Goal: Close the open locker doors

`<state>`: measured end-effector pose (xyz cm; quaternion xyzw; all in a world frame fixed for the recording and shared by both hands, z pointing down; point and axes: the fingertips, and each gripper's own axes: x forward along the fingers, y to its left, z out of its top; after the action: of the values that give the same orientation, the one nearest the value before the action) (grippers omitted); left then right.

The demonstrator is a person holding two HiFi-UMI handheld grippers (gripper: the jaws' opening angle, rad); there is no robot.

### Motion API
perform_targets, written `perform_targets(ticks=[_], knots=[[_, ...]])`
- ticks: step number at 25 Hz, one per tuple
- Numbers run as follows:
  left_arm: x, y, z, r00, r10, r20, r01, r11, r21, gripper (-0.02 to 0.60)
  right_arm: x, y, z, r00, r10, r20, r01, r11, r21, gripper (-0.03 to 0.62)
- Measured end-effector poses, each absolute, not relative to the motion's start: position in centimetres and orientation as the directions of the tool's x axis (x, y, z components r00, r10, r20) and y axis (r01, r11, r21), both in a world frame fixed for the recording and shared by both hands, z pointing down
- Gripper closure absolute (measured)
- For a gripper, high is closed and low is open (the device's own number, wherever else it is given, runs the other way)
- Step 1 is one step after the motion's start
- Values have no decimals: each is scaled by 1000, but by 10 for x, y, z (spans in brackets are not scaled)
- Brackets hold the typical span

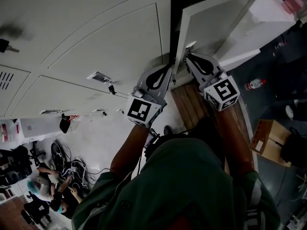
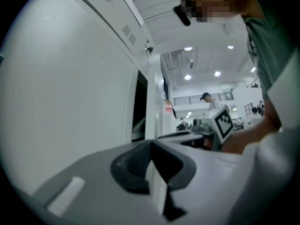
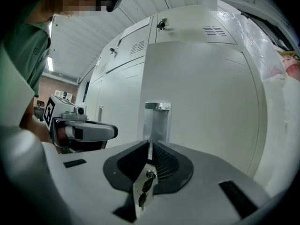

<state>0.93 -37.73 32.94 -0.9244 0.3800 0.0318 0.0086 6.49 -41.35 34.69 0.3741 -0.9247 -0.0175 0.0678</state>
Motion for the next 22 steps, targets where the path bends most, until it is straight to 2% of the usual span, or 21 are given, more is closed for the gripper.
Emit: perform_targets(ticks=[9,19,22], knots=[[10,-382,342,711,-701,-51,-701,-713,21,583,63,-421,399,-653,-707,270,-714,694,93,571],[8,-386,355,710,-704,-33,-702,-711,40,583,62,-428,404,-593,-775,217,-787,615,49,559],[7,-387,357,709,-705,-31,-703,-709,47,583,63,-430,405,-584,-787,200,-806,592,-27,559]])
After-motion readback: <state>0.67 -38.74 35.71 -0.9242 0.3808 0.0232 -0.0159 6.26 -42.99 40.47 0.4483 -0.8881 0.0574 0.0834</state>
